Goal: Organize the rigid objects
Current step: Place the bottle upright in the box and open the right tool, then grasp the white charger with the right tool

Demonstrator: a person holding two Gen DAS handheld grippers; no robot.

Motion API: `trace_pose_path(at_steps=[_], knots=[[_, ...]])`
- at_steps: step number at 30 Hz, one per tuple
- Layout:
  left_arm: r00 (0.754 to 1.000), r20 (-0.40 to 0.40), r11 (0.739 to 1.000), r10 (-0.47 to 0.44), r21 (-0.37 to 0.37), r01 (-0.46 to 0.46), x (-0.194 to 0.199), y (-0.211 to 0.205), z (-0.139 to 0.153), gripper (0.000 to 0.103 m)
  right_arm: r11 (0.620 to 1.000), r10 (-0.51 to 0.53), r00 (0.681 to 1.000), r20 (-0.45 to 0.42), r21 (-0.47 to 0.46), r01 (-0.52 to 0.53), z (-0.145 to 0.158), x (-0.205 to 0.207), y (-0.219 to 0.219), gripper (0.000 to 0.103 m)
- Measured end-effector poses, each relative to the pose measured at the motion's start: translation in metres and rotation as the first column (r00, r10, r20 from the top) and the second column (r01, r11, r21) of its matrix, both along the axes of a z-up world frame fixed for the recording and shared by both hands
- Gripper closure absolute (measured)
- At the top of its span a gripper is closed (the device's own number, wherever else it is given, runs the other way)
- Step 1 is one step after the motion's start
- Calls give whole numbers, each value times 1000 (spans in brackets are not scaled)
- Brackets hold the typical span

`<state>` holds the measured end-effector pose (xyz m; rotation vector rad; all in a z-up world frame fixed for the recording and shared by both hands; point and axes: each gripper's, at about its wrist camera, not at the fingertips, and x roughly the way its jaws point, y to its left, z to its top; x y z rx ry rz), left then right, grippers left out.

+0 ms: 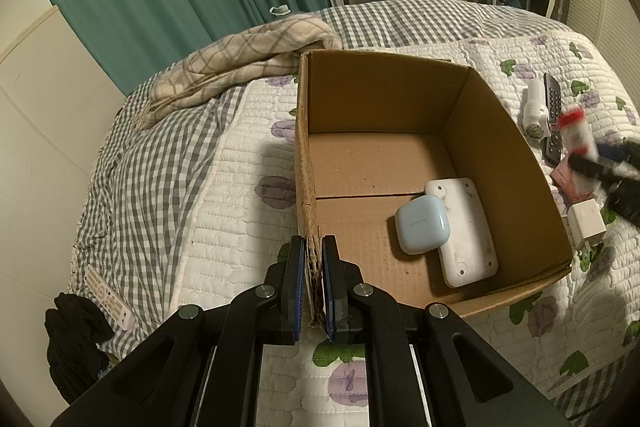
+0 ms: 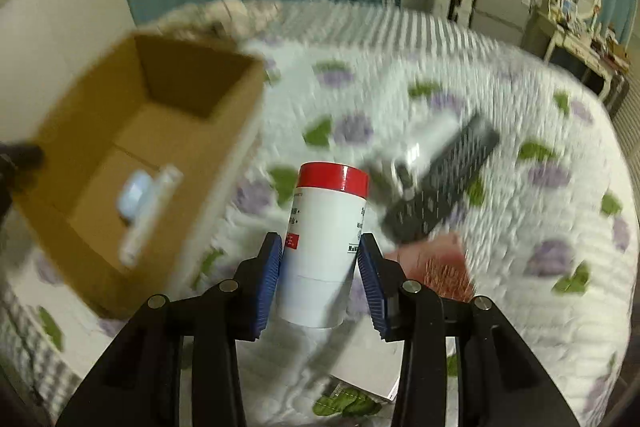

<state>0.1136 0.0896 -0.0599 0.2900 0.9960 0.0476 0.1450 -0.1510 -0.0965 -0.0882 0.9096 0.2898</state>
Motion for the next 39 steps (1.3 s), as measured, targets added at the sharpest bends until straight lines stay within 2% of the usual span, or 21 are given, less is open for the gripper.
trace_pose_path(at_steps=[6,9,15,22,27,33,34,35,36,37,39], knots=[[1000,1,1000,1,-2,-1,1,0,-1,95,994,97,988,121,32,-102,63,0,35,64],[1000,2,1000,2,-5,-2,0,-1,0,95,988,143,980,142,35,-149,73,-2,59,64],[1000,3,1000,-3,-3,3,1,-1,0,95,981,192,978,83,15,-194,42,7,101,64],[1000,5,1000,-3,2,3,1,-1,-1,95,978,207,978,3,-33,-207,-5,12,122,64],[1000,5,1000,-2,2,2,1,-3,-1,95,977,213,977,3,-18,-213,-11,10,117,63],[1000,4,1000,-4,-2,4,1,-2,-1,95,978,208,977,38,-28,-207,0,2,110,62],[1000,-1,1000,-7,-6,7,2,-3,-2,95,979,206,977,47,-25,-205,4,0,107,54],[1000,1,1000,-5,-5,5,1,-2,-1,95,980,200,978,58,-22,-199,9,-1,103,37],[1000,1,1000,-4,1,4,2,-2,-2,95,982,189,979,78,-20,-188,16,-3,98,30],[1000,2,1000,-5,4,5,2,-3,-2,95,984,177,979,99,-22,-175,23,-6,93,24],[1000,2,1000,-5,4,5,1,-3,-2,95,988,156,980,127,-34,-153,37,-9,80,22]])
